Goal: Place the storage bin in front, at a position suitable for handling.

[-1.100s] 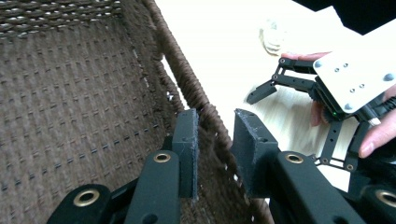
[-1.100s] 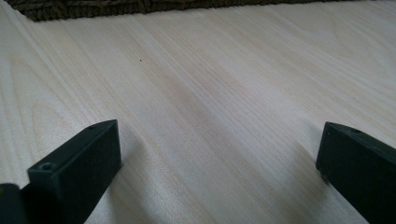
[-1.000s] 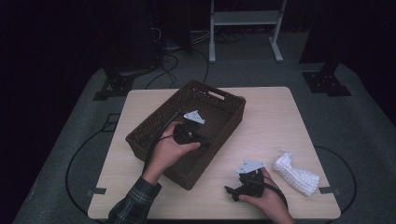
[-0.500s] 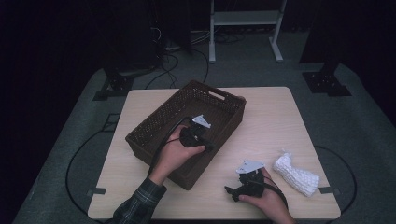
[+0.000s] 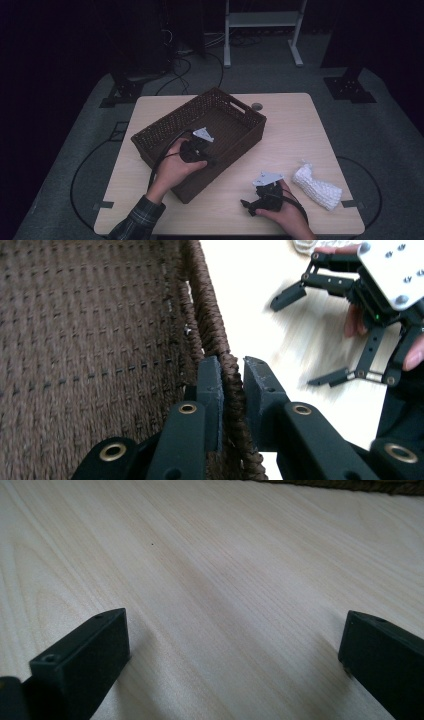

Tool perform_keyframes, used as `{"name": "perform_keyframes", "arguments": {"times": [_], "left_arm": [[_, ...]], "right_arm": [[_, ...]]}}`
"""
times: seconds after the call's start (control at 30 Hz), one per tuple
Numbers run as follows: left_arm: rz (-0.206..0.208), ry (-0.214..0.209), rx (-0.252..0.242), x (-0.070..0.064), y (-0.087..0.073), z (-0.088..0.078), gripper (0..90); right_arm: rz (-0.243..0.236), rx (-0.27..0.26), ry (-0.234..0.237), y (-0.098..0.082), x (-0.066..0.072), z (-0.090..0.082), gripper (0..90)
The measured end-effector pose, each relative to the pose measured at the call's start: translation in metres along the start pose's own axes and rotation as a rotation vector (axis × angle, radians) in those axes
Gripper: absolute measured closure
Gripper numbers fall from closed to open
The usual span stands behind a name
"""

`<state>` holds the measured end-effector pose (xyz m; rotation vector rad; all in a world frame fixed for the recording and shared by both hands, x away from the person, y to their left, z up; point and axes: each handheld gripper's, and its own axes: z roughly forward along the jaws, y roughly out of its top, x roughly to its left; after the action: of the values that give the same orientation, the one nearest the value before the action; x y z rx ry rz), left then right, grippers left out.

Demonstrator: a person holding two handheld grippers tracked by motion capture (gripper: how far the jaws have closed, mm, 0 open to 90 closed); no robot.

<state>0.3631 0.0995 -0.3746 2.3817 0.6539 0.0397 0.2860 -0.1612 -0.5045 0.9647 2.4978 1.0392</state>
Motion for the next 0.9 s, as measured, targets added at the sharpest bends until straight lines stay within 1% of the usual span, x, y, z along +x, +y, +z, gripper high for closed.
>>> {"name": "perform_keyframes", "arguments": {"times": [0.1, 0.13, 0.17, 0.2, 0.27, 0.33, 0.4, 0.5, 0.6, 0.67, 0.73, 0.77, 0.8, 0.83, 0.9], "left_arm": [[0.009, 0.004, 0.008, 0.001, -0.005, -0.005, 78.8], [0.013, 0.002, 0.004, 0.001, -0.006, -0.005, 78.6], [0.007, -0.004, -0.007, 0.002, -0.007, -0.006, 78.4], [0.026, -0.010, -0.005, 0.003, -0.006, -0.005, 78.1], [0.028, -0.010, -0.009, 0.003, -0.006, -0.005, 77.0], [0.037, -0.013, -0.011, 0.004, -0.004, -0.003, 76.5], [0.036, -0.019, -0.028, 0.004, -0.002, 0.000, 75.3], [0.056, -0.011, -0.037, 0.004, 0.001, 0.009, 73.5], [0.062, -0.010, -0.035, 0.005, 0.002, 0.011, 73.4], [0.064, -0.024, -0.049, 0.007, 0.001, 0.011, 73.5], [0.089, -0.036, -0.059, 0.008, 0.000, 0.012, 73.0], [0.095, -0.052, -0.070, 0.010, 0.000, 0.013, 72.4], [0.095, -0.052, -0.070, 0.010, 0.000, 0.013, 72.2], [0.099, -0.061, -0.076, 0.012, 0.000, 0.014, 72.1], [0.092, -0.076, -0.085, 0.014, -0.001, 0.014, 72.0]], "right_arm": [[-0.003, -0.002, -0.001, 0.000, 0.000, 0.000, 0.0], [-0.003, -0.002, -0.001, 0.000, 0.000, 0.000, 0.0], [-0.002, -0.002, -0.001, 0.000, 0.000, 0.000, 0.0], [-0.003, -0.001, -0.001, 0.000, 0.000, 0.000, 0.0], [-0.002, -0.001, -0.001, 0.000, 0.000, 0.000, 0.0], [0.000, 0.000, -0.001, 0.000, 0.000, 0.000, 0.0], [0.000, 0.000, -0.001, 0.000, 0.000, 0.000, 0.0], [-0.001, 0.000, -0.001, 0.000, 0.000, 0.000, 0.0], [0.000, 0.000, -0.001, 0.000, 0.000, 0.000, 0.0], [0.000, 0.000, -0.001, 0.000, 0.000, 0.000, 0.0], [0.000, -0.001, -0.001, 0.000, 0.000, 0.000, 0.0], [0.001, 0.000, -0.001, 0.001, 0.000, 0.001, 0.0], [0.001, 0.000, -0.001, 0.001, 0.000, 0.001, 0.0], [0.000, 0.000, -0.002, 0.001, 0.000, 0.001, 0.0], [0.001, 0.000, -0.002, 0.001, 0.000, 0.001, 0.0]]}}
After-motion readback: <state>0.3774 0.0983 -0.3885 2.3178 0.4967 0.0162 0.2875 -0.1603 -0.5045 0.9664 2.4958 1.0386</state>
